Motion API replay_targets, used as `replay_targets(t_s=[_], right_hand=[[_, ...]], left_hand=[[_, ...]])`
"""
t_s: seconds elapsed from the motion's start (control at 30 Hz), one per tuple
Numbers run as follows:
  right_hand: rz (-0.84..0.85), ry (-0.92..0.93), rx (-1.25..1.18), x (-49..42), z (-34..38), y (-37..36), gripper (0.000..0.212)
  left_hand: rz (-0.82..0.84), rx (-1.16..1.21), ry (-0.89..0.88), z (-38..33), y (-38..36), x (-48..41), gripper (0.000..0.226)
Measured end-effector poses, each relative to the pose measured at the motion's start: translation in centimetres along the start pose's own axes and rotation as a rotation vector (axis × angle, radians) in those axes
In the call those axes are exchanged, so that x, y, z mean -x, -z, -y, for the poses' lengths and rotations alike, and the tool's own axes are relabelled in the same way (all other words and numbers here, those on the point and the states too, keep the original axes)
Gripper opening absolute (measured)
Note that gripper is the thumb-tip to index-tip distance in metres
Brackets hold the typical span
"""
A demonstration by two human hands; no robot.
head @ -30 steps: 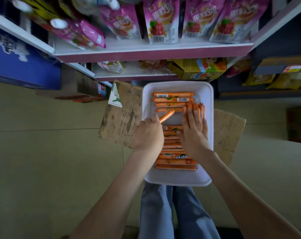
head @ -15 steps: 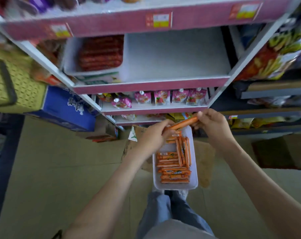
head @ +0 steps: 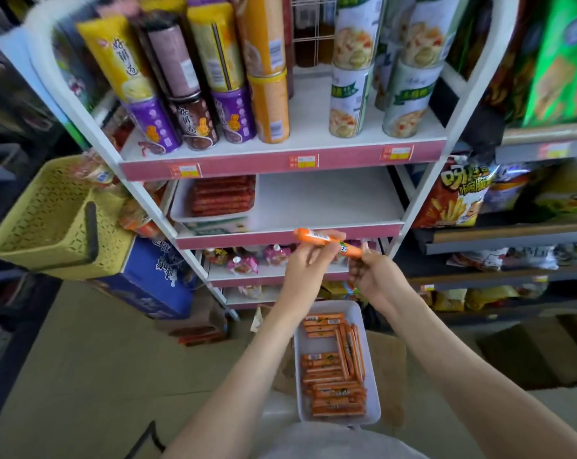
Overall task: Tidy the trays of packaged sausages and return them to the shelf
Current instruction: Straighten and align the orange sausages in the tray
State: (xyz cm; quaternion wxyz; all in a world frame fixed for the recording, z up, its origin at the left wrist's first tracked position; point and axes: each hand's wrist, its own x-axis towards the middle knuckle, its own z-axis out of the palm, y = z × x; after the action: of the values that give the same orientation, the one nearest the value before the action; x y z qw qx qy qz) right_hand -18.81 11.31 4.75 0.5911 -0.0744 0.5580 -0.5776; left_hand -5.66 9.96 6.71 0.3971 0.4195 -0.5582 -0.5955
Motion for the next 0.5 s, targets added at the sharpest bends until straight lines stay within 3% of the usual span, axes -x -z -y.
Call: replay_targets(t_s=[0.1, 0.23, 0.33, 0.5], right_hand=[[0.038, 0.058, 0.364, -0.1, 0.3, -0.4, 0.029], [0.188, 0.488, 0.738, 1.5, 2.8, -1.3, 0.024], [0.315, 0.704, 0.893, 2.5, 4.2, -2.3, 0.018], [0.275, 0.823, 0.982, 2.9, 4.2, -2.4, 0.011]], left_hand=[[-0.049, -0.091, -0.043, -0.6, -0.1, -0.5, 0.013], [-0.076, -0.537, -0.203, -1.4, 0.8, -1.1, 0.009], [-0.043, -0.729, -0.252, -1.5, 0.9, -1.3, 0.017], [-0.028, -0.909, -0.255, -1.2, 1.7, -1.6, 0.014]])
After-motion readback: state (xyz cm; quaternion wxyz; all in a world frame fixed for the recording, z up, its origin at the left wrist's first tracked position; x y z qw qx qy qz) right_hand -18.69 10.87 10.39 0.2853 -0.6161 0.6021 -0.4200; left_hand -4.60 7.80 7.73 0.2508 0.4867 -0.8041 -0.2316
